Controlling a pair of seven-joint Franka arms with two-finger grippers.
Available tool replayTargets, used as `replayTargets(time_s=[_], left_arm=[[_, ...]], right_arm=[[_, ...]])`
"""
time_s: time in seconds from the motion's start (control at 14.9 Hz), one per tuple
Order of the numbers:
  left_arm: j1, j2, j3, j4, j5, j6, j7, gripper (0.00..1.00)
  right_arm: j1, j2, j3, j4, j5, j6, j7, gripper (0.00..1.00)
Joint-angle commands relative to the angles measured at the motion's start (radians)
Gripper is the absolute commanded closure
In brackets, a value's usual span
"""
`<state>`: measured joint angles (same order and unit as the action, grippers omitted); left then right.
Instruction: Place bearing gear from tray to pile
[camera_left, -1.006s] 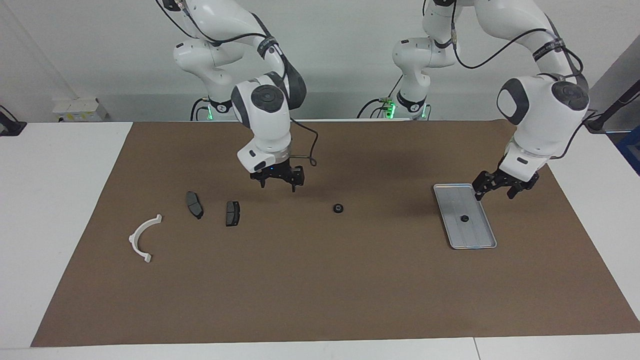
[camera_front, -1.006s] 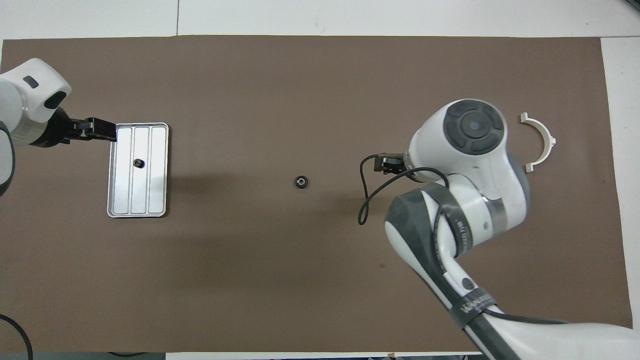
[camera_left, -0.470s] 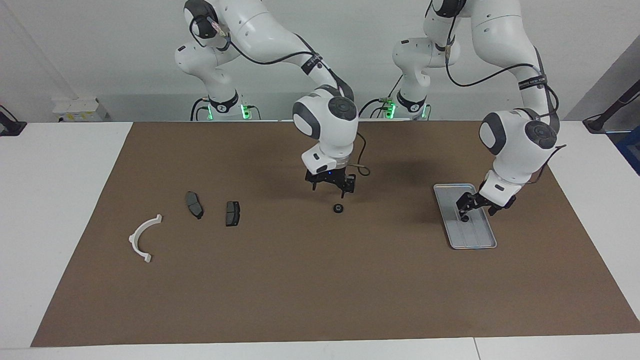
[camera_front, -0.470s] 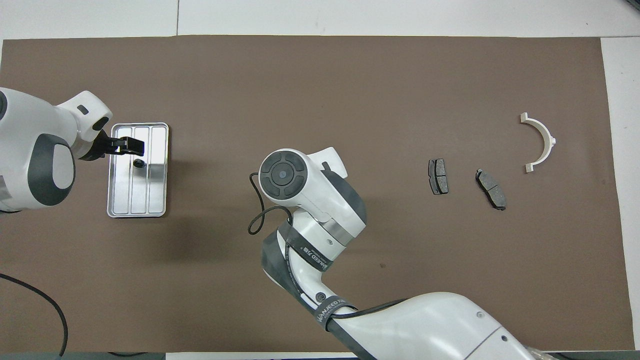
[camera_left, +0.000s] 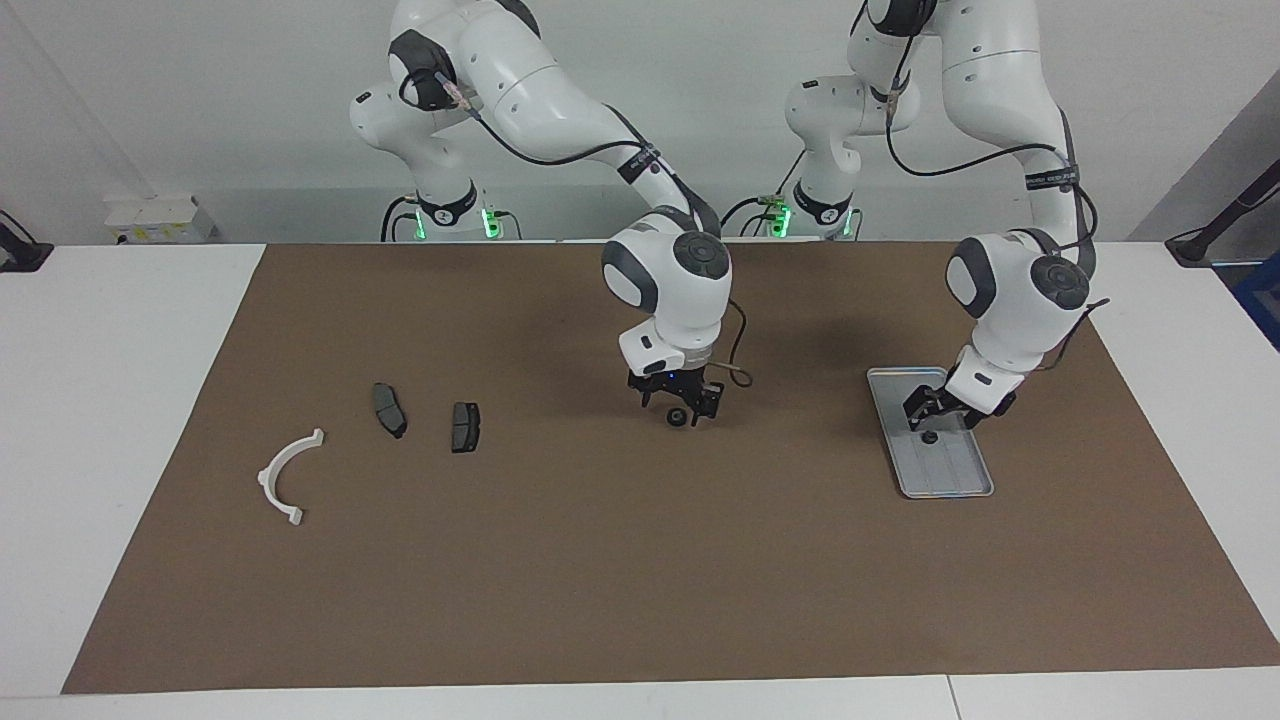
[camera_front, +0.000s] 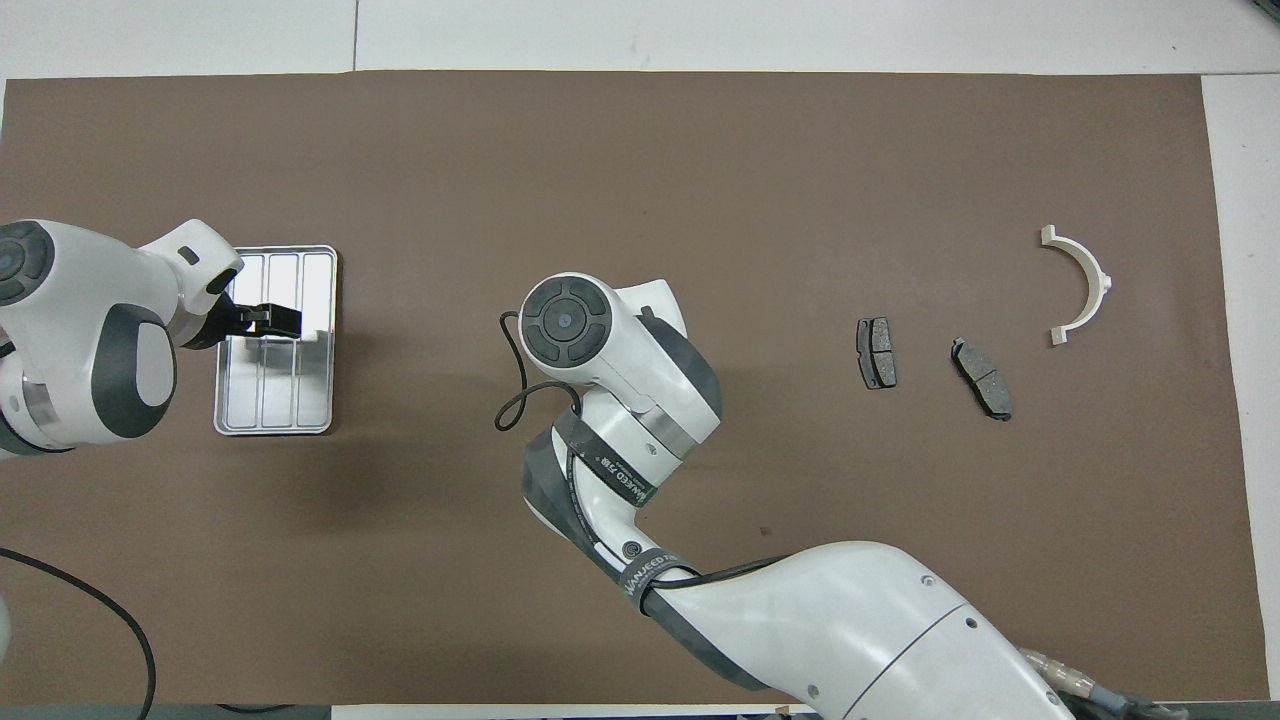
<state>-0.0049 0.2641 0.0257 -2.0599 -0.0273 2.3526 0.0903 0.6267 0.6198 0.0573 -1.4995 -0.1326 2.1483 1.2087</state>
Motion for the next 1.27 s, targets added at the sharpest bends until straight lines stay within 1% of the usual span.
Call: replayTargets(time_s=[0.0,0.27,0.54,0.6,0.67,0.74,0.81,0.87,0.94,1.07,1.14,1.21], left_arm=[[-0.009,-0.008,0.003,-0.023,-0.019,0.037,0.011,0.01],[-0.01,0.014,0.002,-0.026,-0.019,0.086,0.012,0.04],[-0.02,0.027,0.002,-0.026,-0.019,0.111,0.011,0.04],[-0.021,0.029,0.002,-0.026,-0.019,0.114,0.011,0.04],[-0.027,0.029,0.003,-0.026,-0.019,0.113,0.011,0.05],[-0.027,0.029,0.002,-0.026,-0.019,0.111,0.011,0.1],[-0.027,0.029,0.002,-0.026,-0.019,0.108,0.008,0.29],[-0.032,0.029,0.002,-0.026,-0.019,0.103,0.006,0.81],[-0.033,0.027,0.002,-0.026,-0.019,0.1,0.006,1.0],[-0.033,0.027,0.002,-0.02,-0.019,0.088,0.006,1.0],[-0.033,0.027,0.002,-0.011,-0.02,0.071,0.006,1.0],[-0.033,0.029,0.002,0.004,-0.025,0.053,0.006,1.0]], right_arm=[[-0.002,0.017,0.009,0.008,0.027,0.039,0.025,0.08],[0.005,0.034,0.009,0.002,0.024,0.047,0.026,0.09],[0.004,0.032,0.009,-0.025,0.024,0.048,0.025,0.09],[0.004,0.032,0.009,-0.028,0.025,0.048,0.025,0.11],[0.004,0.032,0.01,-0.03,0.025,0.047,0.025,0.14],[0.002,0.031,0.01,-0.03,0.027,0.044,0.023,0.2],[-0.001,0.031,0.01,-0.028,0.028,0.042,0.023,0.3],[-0.002,0.031,0.01,-0.027,0.031,0.042,0.023,0.44],[-0.002,0.031,0.01,-0.027,0.033,0.042,0.023,0.61],[-0.002,0.031,0.01,-0.027,0.053,0.045,0.025,0.85],[-0.004,0.031,0.01,-0.027,0.053,0.047,0.023,0.99],[-0.005,0.031,0.01,-0.027,0.053,0.047,0.023,1.0]])
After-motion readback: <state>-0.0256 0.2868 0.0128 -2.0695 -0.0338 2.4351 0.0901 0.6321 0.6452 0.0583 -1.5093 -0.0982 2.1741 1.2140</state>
